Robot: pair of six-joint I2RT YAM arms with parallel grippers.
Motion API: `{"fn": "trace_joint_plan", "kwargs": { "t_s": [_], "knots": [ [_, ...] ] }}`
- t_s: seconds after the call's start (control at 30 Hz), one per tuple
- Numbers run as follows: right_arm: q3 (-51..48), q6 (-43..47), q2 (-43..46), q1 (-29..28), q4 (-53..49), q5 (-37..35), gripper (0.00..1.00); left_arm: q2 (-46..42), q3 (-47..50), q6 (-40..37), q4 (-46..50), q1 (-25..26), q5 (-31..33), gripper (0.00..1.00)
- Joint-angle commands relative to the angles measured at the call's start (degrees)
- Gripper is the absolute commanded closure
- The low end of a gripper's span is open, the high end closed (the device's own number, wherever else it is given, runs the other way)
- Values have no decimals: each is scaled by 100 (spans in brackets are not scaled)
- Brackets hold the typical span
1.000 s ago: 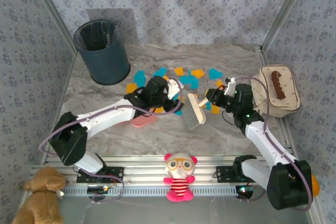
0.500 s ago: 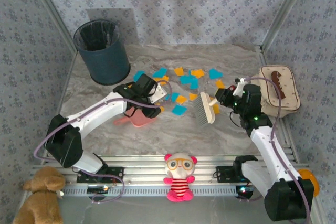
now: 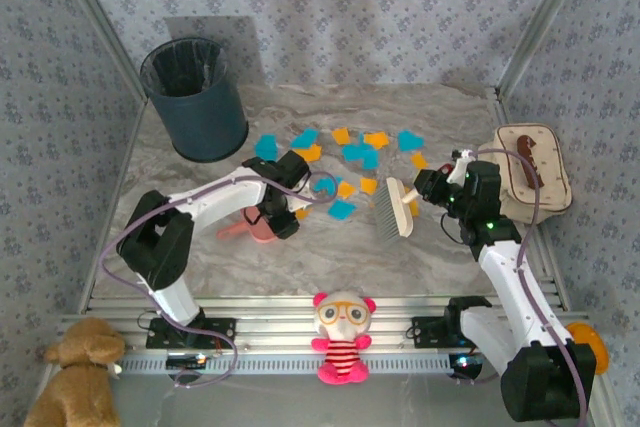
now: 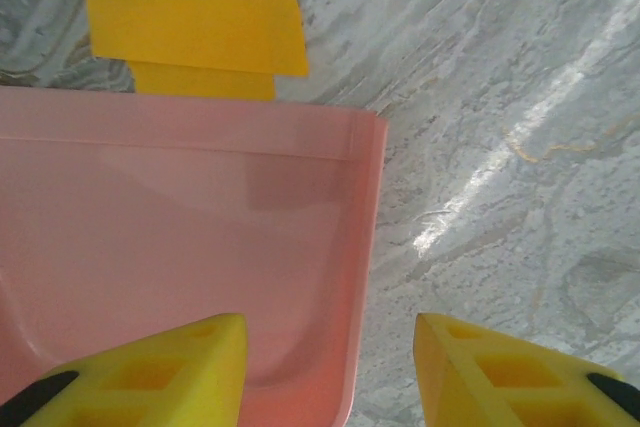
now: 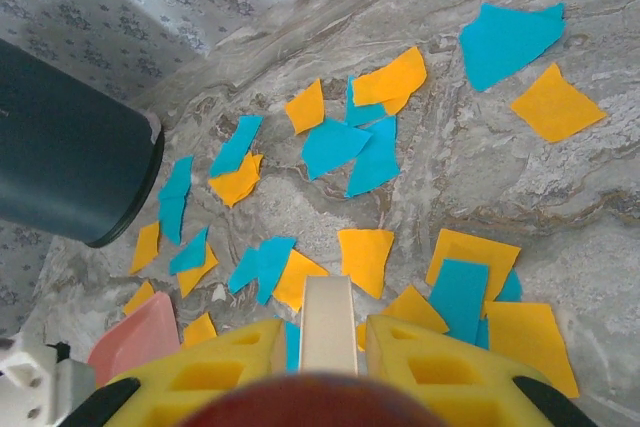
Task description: Sweep away the paper scraps from the table
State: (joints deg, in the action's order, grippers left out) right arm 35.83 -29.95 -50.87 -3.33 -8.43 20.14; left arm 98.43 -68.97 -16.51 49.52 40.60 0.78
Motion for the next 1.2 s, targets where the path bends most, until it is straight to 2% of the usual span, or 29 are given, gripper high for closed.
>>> {"fn": "trace_joint_plan", "kwargs": {
  "t_s": [0.0,0.2,0.67,0.83,1.07,1.17],
  "knots": [
    [115,8,96,56,91,31,100,142,-187,-115,162,-25,116,53],
    [65,-4,128,99,67,76,100,401,-190,-177,181,-21,151,53],
    [36,-40,178,155,47,82,100,651,-34,-146,138,-17,246,65],
    [32,-19,192,166,6,78,100,692,2,-177,157,-26,281,66],
    [13,-18,209,171,-33,78,100,722,43,-175,166,-25,222,74],
    [-3,-24,227,168,-30,78,100,734,50,-168,179,-21,206,81]
  ]
}}
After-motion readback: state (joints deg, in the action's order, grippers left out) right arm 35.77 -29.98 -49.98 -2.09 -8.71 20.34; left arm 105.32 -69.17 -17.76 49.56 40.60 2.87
